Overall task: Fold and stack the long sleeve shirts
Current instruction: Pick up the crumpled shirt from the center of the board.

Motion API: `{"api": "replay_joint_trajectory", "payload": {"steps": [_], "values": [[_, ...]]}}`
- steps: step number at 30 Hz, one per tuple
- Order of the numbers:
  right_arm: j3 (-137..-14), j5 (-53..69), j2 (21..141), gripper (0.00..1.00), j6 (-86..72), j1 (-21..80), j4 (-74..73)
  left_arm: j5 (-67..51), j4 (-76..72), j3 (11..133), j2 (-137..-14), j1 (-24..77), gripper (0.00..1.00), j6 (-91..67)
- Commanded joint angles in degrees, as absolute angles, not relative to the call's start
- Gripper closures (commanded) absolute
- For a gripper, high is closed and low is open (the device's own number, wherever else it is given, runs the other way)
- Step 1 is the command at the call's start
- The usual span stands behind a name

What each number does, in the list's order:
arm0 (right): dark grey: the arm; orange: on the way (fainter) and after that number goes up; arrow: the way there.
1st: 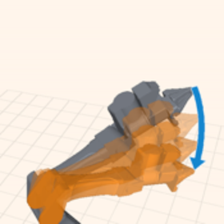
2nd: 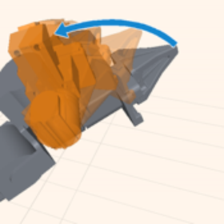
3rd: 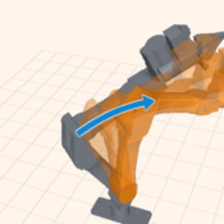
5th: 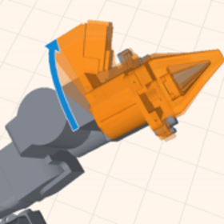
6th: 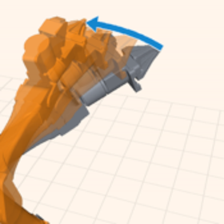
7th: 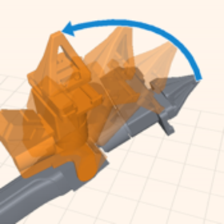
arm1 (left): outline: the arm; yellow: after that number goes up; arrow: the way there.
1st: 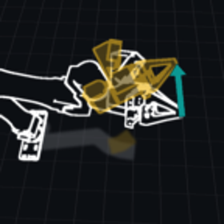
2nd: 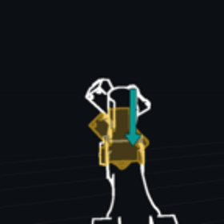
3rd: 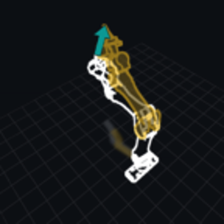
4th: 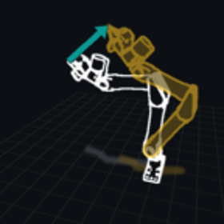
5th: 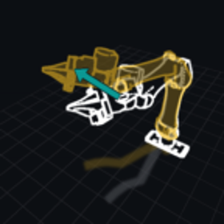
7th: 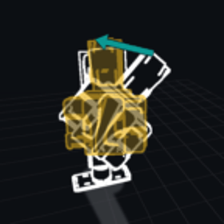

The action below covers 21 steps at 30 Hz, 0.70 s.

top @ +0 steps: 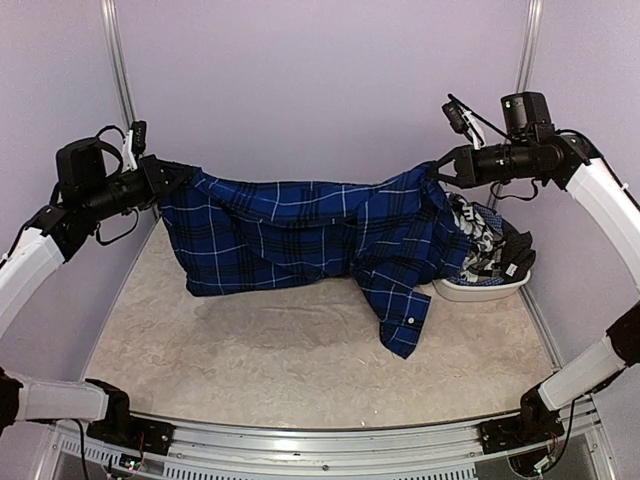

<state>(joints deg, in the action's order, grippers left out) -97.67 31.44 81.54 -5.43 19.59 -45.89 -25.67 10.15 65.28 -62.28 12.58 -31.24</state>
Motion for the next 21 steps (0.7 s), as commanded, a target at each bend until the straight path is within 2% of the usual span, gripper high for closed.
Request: {"api": "replay_joint_trajectory", "payload": {"steps": [1, 6, 12, 18, 20, 21], "values": [[-92.6, 29.5, 81.4, 1.0, -6.3, 19.6, -46.7, -23.4, 13.6, 64.4, -59.8, 12.1, 1.0, -29.6], [-83.4, 28.6, 82.6, 1.0, -5.9, 19.6, -46.8, -15.7, 18.9, 61.9, -60.8, 12.1, 1.0, -25.7], [-77.4, 20.3, 87.3, 1.0, -7.1, 19.6, -44.0, -4.8, 17.3, 57.9, -64.4, 12.0, 1.0, -24.6], [-77.6, 17.8, 95.2, 1.0, -8.6, 19.6, -39.6, -7.1, 11.8, 55.2, -72.1, 12.4, 1.0, -26.0], [-79.0, 16.2, 97.3, 0.95, -8.6, 19.7, -39.1, -7.9, 9.9, 54.3, -74.1, 12.8, 1.0, -26.5], [-79.9, 15.4, 97.9, 0.89, -8.4, 19.8, -39.1, -8.1, 9.2, 53.9, -75.2, 13.0, 1.0, -26.6]]}}
